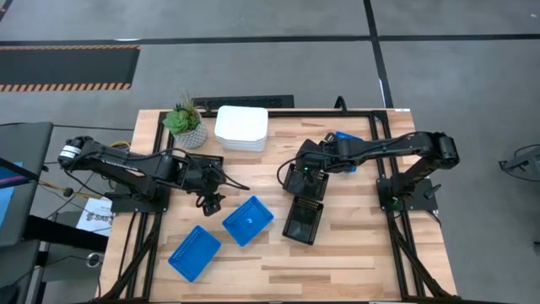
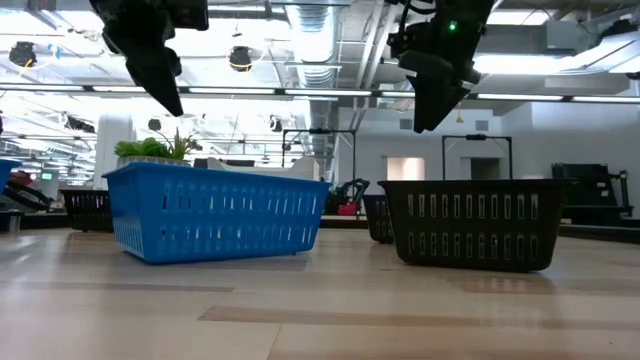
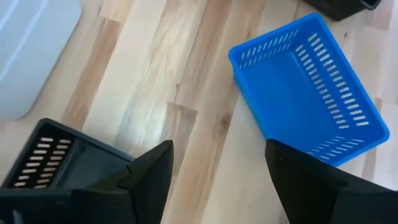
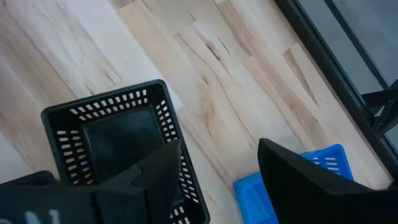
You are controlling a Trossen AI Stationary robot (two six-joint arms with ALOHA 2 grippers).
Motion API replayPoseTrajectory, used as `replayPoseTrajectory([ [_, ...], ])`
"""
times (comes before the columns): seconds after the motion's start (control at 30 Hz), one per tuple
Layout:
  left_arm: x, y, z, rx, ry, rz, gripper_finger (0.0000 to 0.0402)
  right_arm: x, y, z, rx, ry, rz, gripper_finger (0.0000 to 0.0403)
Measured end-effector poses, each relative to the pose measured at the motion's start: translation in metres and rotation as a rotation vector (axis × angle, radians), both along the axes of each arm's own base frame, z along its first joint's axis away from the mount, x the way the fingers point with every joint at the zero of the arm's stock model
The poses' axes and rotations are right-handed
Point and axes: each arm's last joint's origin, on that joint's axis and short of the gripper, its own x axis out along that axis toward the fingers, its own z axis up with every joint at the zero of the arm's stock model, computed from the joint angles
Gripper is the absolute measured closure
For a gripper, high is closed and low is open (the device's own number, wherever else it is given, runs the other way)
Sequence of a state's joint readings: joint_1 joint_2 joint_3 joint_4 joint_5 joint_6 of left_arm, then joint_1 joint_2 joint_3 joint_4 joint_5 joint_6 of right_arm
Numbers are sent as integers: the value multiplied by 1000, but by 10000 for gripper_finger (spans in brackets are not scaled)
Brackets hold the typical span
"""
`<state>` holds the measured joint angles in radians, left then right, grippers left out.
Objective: Stack baskets by color
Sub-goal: Stack the top right black bin on top of the top left black bin
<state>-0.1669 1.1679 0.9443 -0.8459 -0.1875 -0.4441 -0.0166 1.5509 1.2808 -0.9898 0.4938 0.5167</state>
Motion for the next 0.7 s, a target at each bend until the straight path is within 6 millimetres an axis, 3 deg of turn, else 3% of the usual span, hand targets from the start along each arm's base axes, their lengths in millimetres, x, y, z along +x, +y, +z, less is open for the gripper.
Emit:
replayPoseTrajectory([
  [0.37,-20,14,23,-22,-123,25,159,3,0,1,1,-33,-6,164],
  [0.7,-37,27,43,90,-251,38,159,7,-2,3,0,-82,-11,164],
])
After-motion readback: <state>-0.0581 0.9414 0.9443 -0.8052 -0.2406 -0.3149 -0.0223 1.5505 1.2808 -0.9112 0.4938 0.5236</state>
